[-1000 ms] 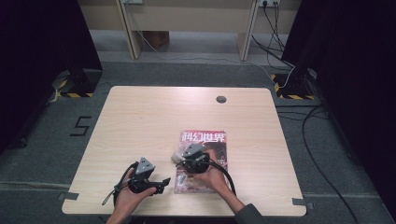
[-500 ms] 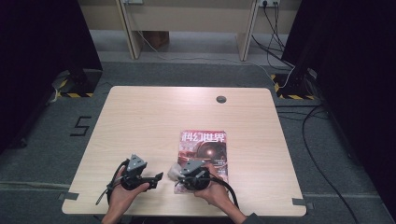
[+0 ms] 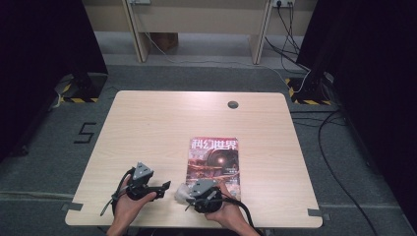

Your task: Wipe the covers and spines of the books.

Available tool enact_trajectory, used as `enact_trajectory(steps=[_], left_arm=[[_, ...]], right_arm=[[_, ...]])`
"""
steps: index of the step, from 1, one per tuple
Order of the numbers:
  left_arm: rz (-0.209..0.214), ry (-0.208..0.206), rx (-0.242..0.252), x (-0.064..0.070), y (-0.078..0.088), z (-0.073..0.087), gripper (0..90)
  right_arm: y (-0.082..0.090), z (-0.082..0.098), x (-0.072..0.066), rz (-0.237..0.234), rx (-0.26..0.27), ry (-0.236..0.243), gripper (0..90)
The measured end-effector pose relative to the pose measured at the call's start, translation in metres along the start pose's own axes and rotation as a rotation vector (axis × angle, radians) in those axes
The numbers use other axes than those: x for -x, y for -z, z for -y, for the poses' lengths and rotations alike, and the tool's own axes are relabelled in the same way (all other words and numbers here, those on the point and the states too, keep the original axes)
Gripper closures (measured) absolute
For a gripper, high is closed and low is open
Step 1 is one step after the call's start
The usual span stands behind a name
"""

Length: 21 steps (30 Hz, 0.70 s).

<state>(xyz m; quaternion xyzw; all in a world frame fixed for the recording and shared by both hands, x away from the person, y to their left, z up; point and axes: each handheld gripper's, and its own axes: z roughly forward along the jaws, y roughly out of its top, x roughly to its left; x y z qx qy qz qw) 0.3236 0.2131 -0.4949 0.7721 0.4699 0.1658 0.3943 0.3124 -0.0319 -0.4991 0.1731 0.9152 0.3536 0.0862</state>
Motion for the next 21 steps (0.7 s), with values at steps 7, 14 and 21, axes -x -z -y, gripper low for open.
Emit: enact_trajectory(steps=[7, 14, 21], left_arm=[[0.001, -0.005, -0.009, 0.000, -0.001, 0.000, 20.4], [0.004, -0.005, -0.007, 0.000, -0.001, 0.000, 20.4], [0.021, -0.004, -0.007, 0.004, -0.001, 0.001, 20.4]], right_arm=[[-0.008, -0.009, -0.009, -0.016, -0.004, 0.045, 72.8], [0.007, 0.005, 0.006, -0.008, -0.005, -0.040, 73.3], [0.033, 0.036, 0.034, 0.103, -0.004, -0.126, 73.4]])
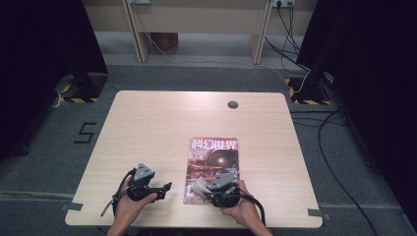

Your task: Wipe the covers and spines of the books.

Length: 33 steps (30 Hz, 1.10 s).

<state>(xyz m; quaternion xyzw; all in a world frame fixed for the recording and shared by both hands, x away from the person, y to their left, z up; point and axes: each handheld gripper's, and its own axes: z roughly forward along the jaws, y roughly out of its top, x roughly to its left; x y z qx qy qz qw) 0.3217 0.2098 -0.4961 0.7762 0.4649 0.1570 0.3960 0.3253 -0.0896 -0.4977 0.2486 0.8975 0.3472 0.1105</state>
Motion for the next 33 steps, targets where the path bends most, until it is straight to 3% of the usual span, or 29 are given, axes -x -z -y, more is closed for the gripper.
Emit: enact_trajectory(steps=[4, 10, 12, 16, 19, 24, 27, 31, 33], left_arm=[[0.012, -0.009, -0.016, 0.004, -0.003, 0.000, 20.4], [0.069, 0.003, -0.016, 0.012, -0.007, 0.002, 20.3], [0.096, 0.010, -0.024, 0.017, -0.010, 0.002, 20.3], [0.112, -0.019, -0.034, 0.027, -0.015, 0.001, 20.2], [0.113, -0.032, -0.036, 0.032, -0.019, 0.000, 20.2], [0.112, -0.049, -0.046, 0.039, -0.028, -0.001, 20.0], [0.117, -0.073, -0.056, 0.046, -0.032, -0.001, 20.0], [0.090, -0.136, -0.072, 0.054, -0.040, -0.001, 20.0], [0.087, -0.137, -0.076, 0.056, -0.041, -0.002, 18.8]], right_arm=[[0.011, 0.013, 0.010, 0.032, 0.009, -0.041, 73.4], [0.018, 0.020, 0.010, 0.035, 0.011, -0.043, 73.4], [0.020, 0.022, 0.016, 0.062, 0.007, -0.045, 73.4], [0.024, 0.028, 0.035, 0.114, 0.012, -0.091, 73.7], [0.026, 0.031, 0.038, 0.127, 0.017, -0.116, 73.5], [0.027, 0.033, 0.027, 0.089, 0.022, -0.085, 73.4], [0.026, 0.033, 0.034, 0.111, 0.026, -0.104, 73.7], [0.024, 0.032, 0.044, 0.116, 0.035, -0.140, 73.8], [0.021, 0.028, 0.051, 0.136, 0.030, -0.144, 73.7]])
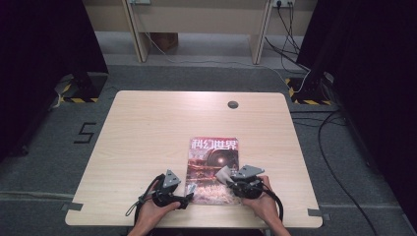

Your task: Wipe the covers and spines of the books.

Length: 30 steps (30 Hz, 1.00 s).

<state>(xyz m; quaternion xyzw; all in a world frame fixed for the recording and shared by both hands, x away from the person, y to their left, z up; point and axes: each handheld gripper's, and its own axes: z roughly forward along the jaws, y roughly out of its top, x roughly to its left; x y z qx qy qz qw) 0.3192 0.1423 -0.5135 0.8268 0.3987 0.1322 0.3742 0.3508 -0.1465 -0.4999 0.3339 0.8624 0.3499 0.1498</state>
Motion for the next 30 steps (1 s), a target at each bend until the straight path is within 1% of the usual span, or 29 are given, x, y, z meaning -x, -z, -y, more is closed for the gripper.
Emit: enact_trajectory(steps=[3, 4, 5, 6, 7, 9, 10, 11, 14, 16, 20, 22, 23, 25, 28, 30], left_arm=[[-0.006, -0.003, -0.002, 0.000, 0.000, 0.000, 17.8], [-0.003, -0.001, -0.004, 0.000, 0.000, 0.000, 17.6], [0.004, 0.010, -0.001, -0.001, -0.001, 0.001, 17.5], [0.005, 0.016, -0.003, -0.002, -0.001, 0.001, 17.2], [0.005, 0.019, -0.002, -0.002, -0.001, 0.001, 16.8], [-0.001, 0.013, -0.003, -0.002, -0.002, 0.000, 15.8], [-0.001, 0.012, -0.006, -0.002, -0.002, 0.000, 14.9], [0.000, 0.014, -0.006, -0.002, -0.002, 0.000, 14.7], [-0.006, 0.010, -0.004, -0.001, -0.001, 0.001, 14.9], [-0.007, 0.011, -0.004, -0.001, -0.001, 0.001, 14.9], [-0.009, 0.012, -0.002, -0.001, -0.001, 0.001, 14.9], [-0.016, 0.003, 0.002, 0.000, -0.001, 0.001, 15.0], [-0.017, 0.001, 0.001, 0.001, -0.001, 0.001, 15.2], [-0.013, 0.006, 0.001, 0.000, -0.001, 0.001, 15.2], [-0.012, 0.006, 0.000, 0.000, -0.001, 0.001, 15.2], [-0.016, 0.004, 0.000, 0.000, -0.001, 0.001, 15.2]], right_arm=[[-0.007, -0.007, 0.011, 0.021, -0.002, -0.006, 73.8], [-0.010, -0.010, 0.015, 0.029, -0.007, -0.007, 73.7], [-0.012, -0.013, 0.019, 0.040, -0.009, -0.010, 73.7], [-0.016, -0.017, 0.024, 0.045, -0.012, -0.023, 73.7], [-0.019, -0.020, 0.028, 0.050, -0.014, -0.026, 73.7], [-0.025, -0.027, 0.036, 0.069, -0.025, -0.041, 73.7], [-0.027, -0.031, 0.040, 0.075, -0.035, -0.059, 73.7], [-0.030, -0.035, 0.044, 0.088, -0.044, -0.056, 73.7], [-0.039, -0.044, 0.056, 0.120, -0.053, -0.085, 73.7], [-0.045, -0.050, 0.065, 0.141, -0.058, -0.087, 73.7], [-0.055, -0.060, 0.082, 0.184, -0.064, -0.132, 73.6], [-0.059, -0.063, 0.090, 0.206, -0.060, -0.158, 73.7], [-0.061, -0.065, 0.093, 0.214, -0.057, -0.181, 73.6], [-0.064, -0.068, 0.099, 0.221, -0.057, -0.206, 73.6], [-0.068, -0.073, 0.105, 0.240, -0.066, -0.216, 73.6], [-0.071, -0.076, 0.104, 0.254, -0.068, -0.215, 73.7]])
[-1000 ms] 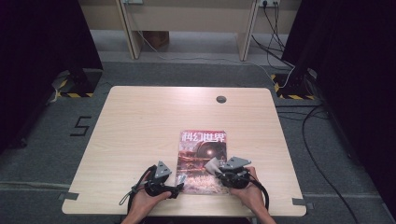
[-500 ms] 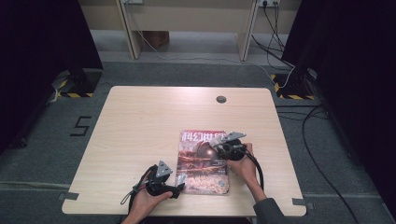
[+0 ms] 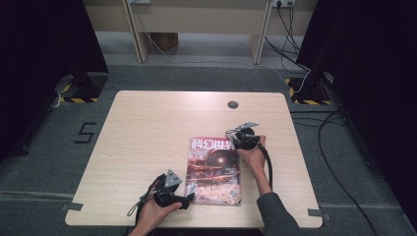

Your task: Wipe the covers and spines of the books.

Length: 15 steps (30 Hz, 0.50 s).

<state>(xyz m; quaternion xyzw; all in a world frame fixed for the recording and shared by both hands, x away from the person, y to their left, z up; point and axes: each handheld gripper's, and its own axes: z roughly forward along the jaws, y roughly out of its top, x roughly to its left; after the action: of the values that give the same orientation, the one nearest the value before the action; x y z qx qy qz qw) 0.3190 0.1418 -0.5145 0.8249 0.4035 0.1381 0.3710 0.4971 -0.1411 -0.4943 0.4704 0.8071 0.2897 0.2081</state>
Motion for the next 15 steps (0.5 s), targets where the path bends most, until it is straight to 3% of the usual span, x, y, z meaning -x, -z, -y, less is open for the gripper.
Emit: enact_trajectory(steps=[4, 8, 15], left_arm=[[0.004, 0.007, -0.002, -0.001, 0.000, 0.000, 15.2], [0.006, 0.006, -0.003, -0.001, 0.000, 0.000, 15.2], [0.006, 0.005, -0.005, -0.001, 0.000, 0.000, 15.2]], right_arm=[[-0.001, -0.004, -0.008, 0.042, -0.017, 0.081, 73.5], [-0.003, -0.009, -0.017, 0.030, -0.019, 0.092, 72.7], [-0.016, -0.022, -0.061, -0.051, 0.011, 0.148, 72.9]])
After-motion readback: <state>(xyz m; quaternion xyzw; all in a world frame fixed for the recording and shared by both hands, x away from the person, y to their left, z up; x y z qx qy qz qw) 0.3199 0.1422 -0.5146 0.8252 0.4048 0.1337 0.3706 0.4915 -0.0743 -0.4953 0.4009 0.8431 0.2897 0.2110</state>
